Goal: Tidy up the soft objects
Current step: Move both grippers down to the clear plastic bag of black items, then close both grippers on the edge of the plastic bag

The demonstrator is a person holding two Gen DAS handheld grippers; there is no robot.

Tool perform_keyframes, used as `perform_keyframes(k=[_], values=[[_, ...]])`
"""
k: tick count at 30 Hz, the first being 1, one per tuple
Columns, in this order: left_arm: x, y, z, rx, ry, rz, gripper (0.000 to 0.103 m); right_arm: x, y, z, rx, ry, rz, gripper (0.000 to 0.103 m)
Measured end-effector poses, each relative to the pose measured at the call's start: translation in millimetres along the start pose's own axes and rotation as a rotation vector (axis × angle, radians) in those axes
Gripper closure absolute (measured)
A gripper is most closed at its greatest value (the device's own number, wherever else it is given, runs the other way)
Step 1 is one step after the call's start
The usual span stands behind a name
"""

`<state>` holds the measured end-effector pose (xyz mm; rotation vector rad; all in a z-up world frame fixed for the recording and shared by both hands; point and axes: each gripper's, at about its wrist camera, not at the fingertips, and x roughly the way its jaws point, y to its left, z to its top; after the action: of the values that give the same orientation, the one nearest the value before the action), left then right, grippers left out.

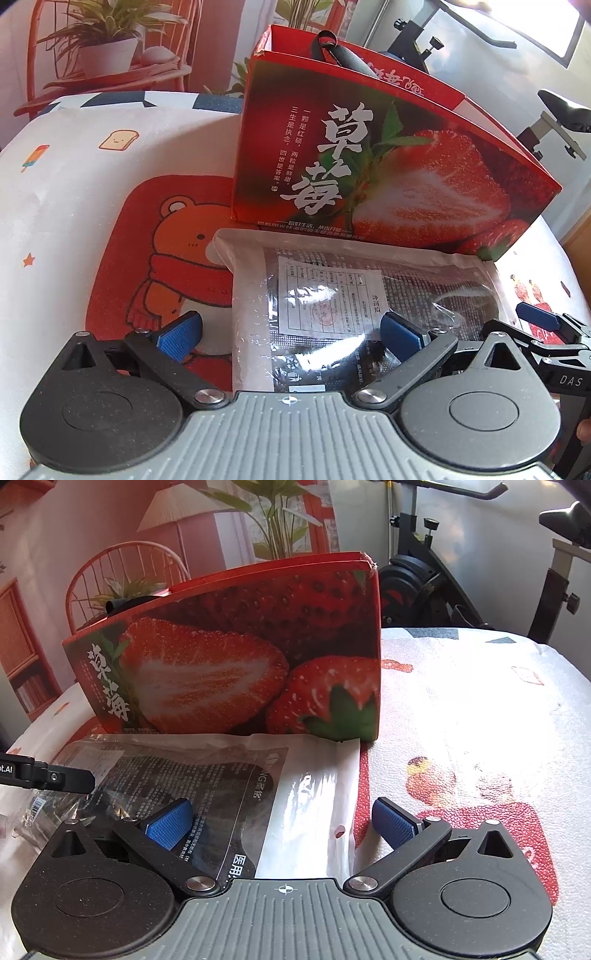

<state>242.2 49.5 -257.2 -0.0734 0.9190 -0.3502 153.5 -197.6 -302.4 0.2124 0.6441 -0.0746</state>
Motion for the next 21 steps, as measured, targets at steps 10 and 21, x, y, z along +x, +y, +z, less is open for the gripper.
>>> perform_keyframes(k=[10,21], values=[[-4.8,-2.4,-3.5,0.027,0.008,-0.036,0.009,0.1,0.3,0.0,-0.005,0.003,0.000,0.000],[-21.8,-2.8,-17.1,0.021,0.005,-0.082,0.039,-1.6,10.0,1.6,-0.064,0.048,0.079,0.000]])
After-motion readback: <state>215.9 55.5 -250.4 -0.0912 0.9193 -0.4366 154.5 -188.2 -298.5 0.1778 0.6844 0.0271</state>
